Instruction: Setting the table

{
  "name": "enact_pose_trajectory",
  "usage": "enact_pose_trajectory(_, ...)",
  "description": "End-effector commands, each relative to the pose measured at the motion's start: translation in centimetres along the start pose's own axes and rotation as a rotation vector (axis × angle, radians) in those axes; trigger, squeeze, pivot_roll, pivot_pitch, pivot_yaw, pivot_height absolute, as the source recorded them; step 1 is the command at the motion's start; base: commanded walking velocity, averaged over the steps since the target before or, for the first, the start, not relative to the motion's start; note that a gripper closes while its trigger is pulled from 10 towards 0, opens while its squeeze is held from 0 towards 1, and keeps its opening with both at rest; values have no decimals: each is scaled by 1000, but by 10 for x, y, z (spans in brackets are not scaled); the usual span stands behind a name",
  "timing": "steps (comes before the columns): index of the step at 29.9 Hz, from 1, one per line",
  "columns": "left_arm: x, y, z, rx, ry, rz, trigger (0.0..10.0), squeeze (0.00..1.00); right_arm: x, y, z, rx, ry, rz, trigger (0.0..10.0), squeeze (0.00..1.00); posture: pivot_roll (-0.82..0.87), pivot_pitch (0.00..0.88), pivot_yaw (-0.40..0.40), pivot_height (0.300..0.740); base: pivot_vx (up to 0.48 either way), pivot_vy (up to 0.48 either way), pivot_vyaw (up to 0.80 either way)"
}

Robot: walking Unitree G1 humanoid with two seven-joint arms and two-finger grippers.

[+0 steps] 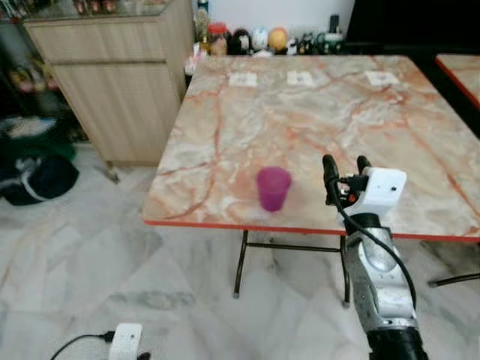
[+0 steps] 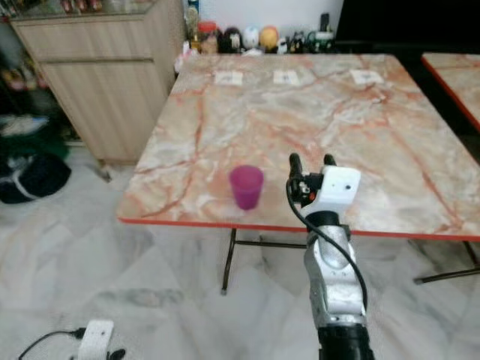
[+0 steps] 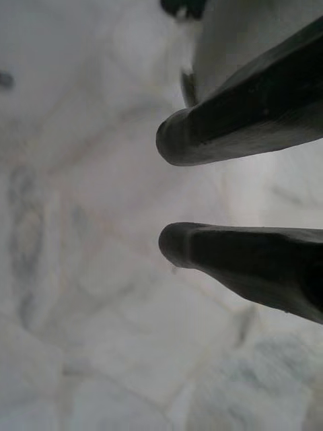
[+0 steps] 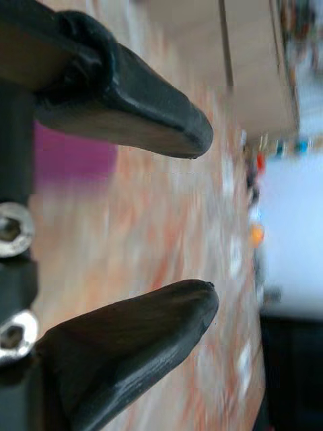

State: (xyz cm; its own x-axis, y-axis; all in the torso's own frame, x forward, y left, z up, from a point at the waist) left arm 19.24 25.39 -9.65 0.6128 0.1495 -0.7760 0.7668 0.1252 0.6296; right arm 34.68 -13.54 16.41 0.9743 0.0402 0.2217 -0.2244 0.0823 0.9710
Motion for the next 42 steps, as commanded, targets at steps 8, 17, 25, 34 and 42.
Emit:
enact_pose_trajectory(8, -2, -15, 10, -7, -12, -29, 10000, 0, 7, -8, 24, -50, -78, -72, 10000, 0, -63, 87, 22, 740, 0, 0, 0)
enact_pose_trajectory(17, -2, -17, 17, -5, -20, -29, 10000, 0, 27, -18, 31, 23, -105, -219, 10000, 0, -65, 92, 27, 740, 0, 0, 0)
enact_pose_trajectory(25, -2, -18, 17, -4, -19, -30, 10000, 0, 38, -24, 20, 20, 18, -310, 10000, 0, -58, 96, 24, 740, 0, 0, 0)
enact_pose_trajectory(34, -2, -17, 18, -5, -20, -24, 10000, 0, 45, -12, 20, 139, 63, -289, 10000, 0, -53, 91, 22, 740, 0, 0, 0)
enact_pose_trajectory(42, -2, -17, 19, -23, -24, -11, 10000, 0, 44, 33, 28, 46, 7, 3, 10000, 0, -50, 77, 18, 740, 0, 0, 0)
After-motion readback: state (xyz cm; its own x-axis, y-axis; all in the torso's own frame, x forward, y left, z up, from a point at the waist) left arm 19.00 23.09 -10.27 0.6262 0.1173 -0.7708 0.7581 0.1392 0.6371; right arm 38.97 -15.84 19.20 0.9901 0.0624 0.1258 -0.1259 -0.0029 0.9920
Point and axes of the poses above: a point about 5 cm out from each wrist's last joint towards the gripper, its own x axis pointing out of the wrist towards the gripper, its own y axis along the axis of the wrist's last joint, z = x × y, the point moved 3 cm from there along x, pointing out of the wrist towards the gripper, and after that the axes turned 12 degrees about -x, right-handed, at the moved point
